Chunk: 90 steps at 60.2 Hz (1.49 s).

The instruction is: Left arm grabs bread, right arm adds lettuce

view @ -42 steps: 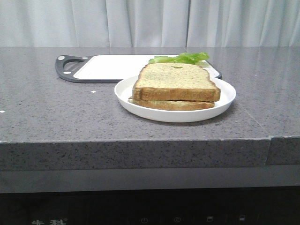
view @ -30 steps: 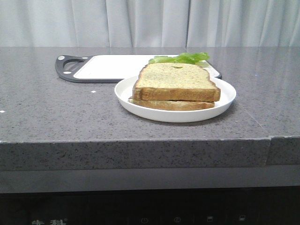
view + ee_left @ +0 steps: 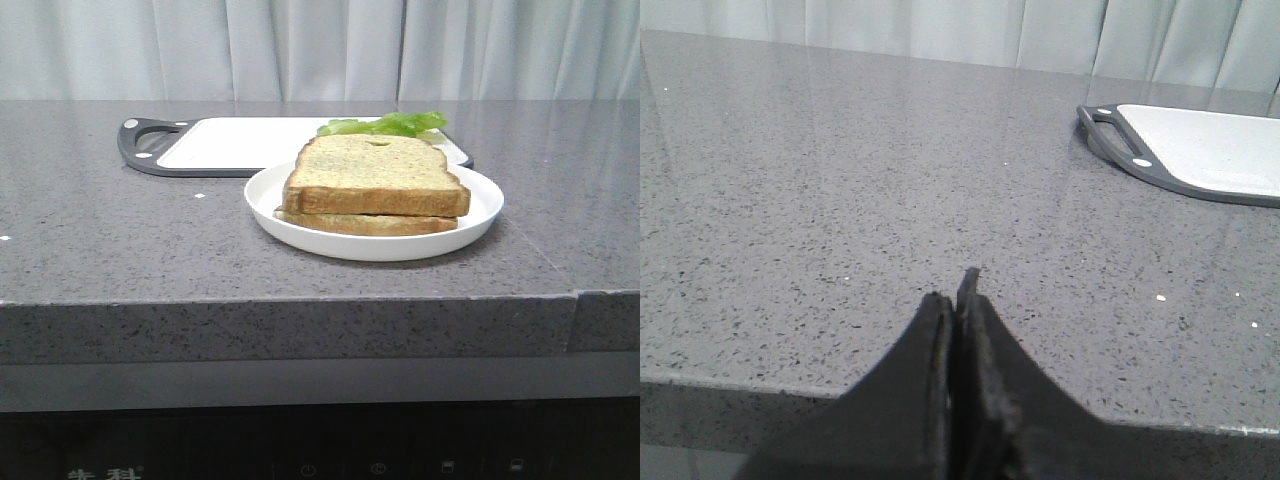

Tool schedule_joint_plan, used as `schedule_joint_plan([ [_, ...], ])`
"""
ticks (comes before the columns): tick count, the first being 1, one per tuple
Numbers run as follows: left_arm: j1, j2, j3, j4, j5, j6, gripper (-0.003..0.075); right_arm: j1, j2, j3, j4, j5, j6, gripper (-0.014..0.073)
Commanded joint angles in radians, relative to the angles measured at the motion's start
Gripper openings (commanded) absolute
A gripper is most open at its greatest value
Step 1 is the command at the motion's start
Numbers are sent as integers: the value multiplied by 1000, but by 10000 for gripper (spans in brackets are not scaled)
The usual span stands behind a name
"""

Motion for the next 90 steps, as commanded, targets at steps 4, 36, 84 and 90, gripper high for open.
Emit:
schedule_joint_plan([
  [4, -7, -18, 7, -8, -89, -7, -20, 2, -16, -2, -14, -76, -1, -60],
  [36, -7, -7, -24, -18, -183, -7, -21, 2, -16, -37, -14, -98, -1, -60],
  [84, -25, 510, -443, 40, -135, 0, 460, 1, 337, -479, -35, 97, -1, 430],
  [90, -30, 510, -443, -35, -130, 0, 513, 1, 337, -477, -35, 105, -1, 512],
])
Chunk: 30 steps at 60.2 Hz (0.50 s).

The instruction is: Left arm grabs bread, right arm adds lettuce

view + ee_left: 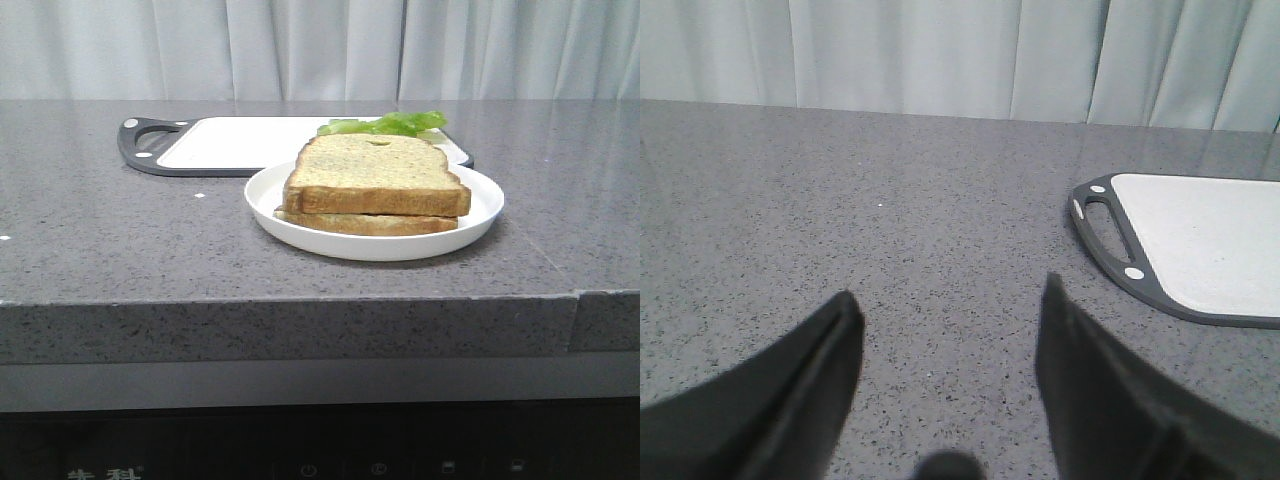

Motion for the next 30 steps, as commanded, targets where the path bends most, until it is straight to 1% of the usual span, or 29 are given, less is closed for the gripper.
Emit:
schedule_joint_plan([
  [1, -16, 10, -37, -75, -71, 0, 513, 1, 17, -33, -9, -66, -1, 512],
  [6, -48, 31, -73, -94, 0, 0, 514, 1, 17, -33, -9, -54, -1, 505],
  [12, -119, 113, -158, -102, 112, 0, 514, 1, 17, -33, -9, -47, -1, 505],
  [23, -294, 329, -362, -112, 252, 0, 513, 1, 17, -33, -9, -43, -1, 505],
  [30, -399, 494, -480, -112, 295, 0, 513, 1, 17, -33, -9, -43, -1, 505],
])
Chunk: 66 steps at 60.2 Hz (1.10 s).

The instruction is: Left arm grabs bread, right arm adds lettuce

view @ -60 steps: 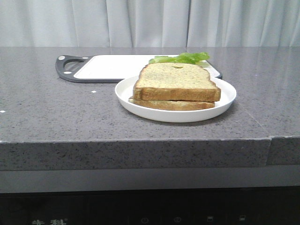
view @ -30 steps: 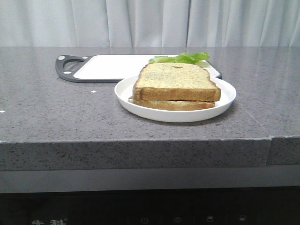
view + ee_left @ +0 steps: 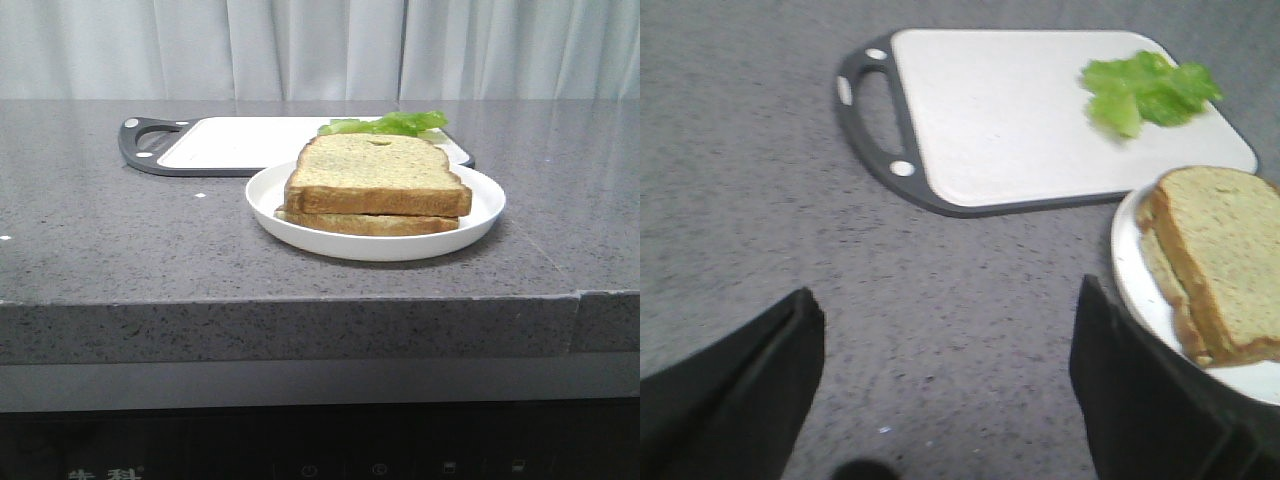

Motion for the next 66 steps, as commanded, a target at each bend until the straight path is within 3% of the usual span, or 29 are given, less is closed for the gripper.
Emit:
schedule_joint_plan([
  [1, -79, 115, -121, -17, -26, 0, 513, 1, 17, -33, -9, -71, -1, 505],
  [13, -198, 375, -333, -55, 48, 0, 512, 1, 17, -33, -9, -71, -1, 505],
  [34, -297, 754, -639, -140, 185, 0, 512, 1, 17, -33, -9, -71, -1, 505],
  [59, -322, 845, -686, -152, 193, 0, 506, 1, 17, -33, -9, -71, -1, 505],
  [66, -322, 845, -686, -152, 193, 0, 412, 1, 17, -33, -9, -71, -1, 505],
])
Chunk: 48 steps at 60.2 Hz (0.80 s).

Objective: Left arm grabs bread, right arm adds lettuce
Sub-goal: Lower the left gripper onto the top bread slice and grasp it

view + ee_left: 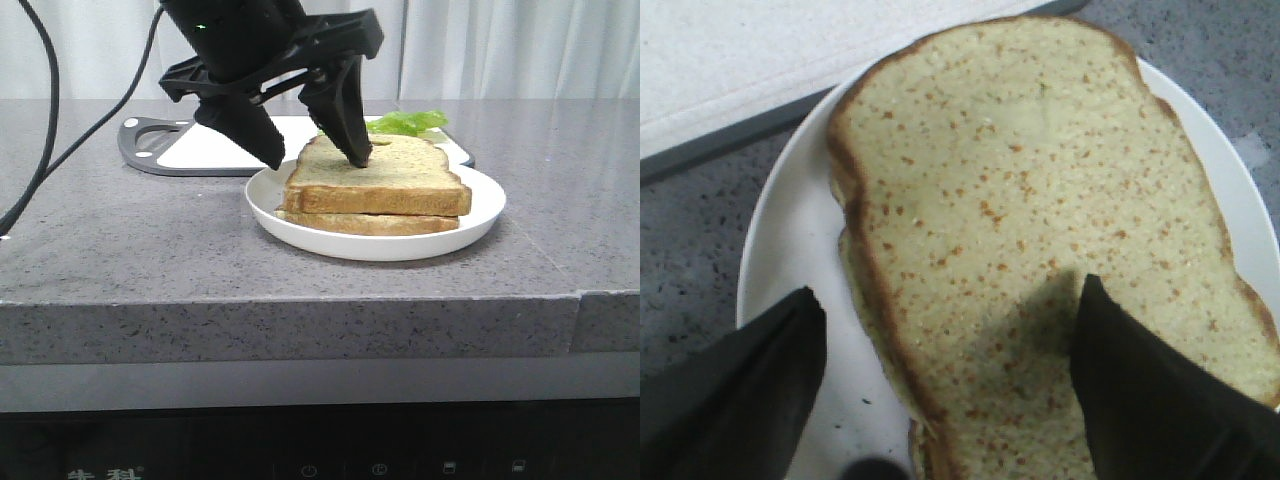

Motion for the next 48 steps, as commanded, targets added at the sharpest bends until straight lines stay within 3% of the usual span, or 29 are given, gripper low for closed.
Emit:
schedule_joint_plan([
  [1, -7, -40, -32, -20, -39, 0, 395, 1, 17, -33, -9, -71, -1, 505],
  [14, -7, -40, -31, -15, -41, 0, 178, 1, 17, -33, -9, -71, -1, 505],
  [26, -7, -40, -31, 3, -43, 0, 114, 1, 17, -33, -9, -71, -1, 505],
  [40, -7, -40, -20, 18, -47, 0, 109, 1, 17, -33, -9, -71, -1, 505],
  [48, -7, -40, -9, 44, -51, 0, -19, 1, 17, -33, -9, -71, -1, 505],
])
